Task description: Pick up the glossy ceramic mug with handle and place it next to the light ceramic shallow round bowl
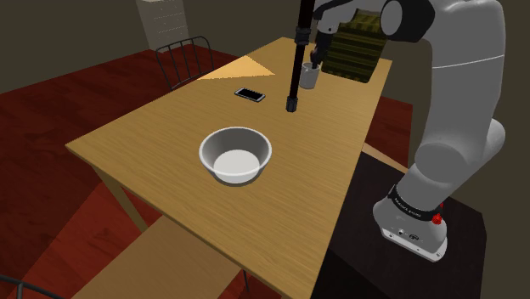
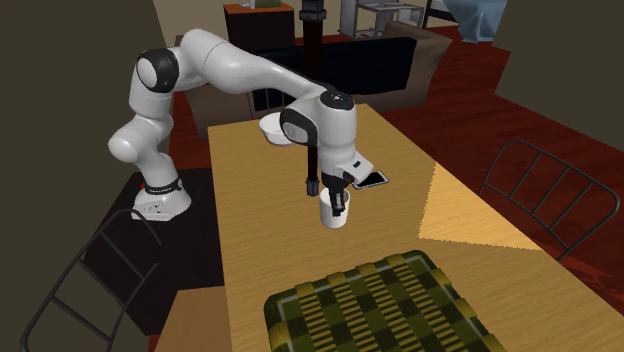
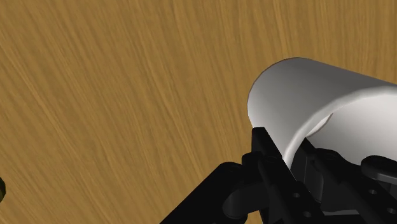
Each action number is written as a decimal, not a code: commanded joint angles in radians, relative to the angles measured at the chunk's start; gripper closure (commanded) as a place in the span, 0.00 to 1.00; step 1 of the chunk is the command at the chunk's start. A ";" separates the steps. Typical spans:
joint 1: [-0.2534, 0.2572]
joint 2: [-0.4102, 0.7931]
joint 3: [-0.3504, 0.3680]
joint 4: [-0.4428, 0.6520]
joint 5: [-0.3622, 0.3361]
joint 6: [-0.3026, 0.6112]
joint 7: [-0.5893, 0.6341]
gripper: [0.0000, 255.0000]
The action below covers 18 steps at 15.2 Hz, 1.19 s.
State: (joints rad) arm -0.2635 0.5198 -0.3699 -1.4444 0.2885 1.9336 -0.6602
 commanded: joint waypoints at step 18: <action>-0.020 -0.021 -0.010 0.224 -0.019 -0.240 0.037 1.00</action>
State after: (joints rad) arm -0.2830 0.4980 -0.3803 -1.2341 0.2697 1.7066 -0.6259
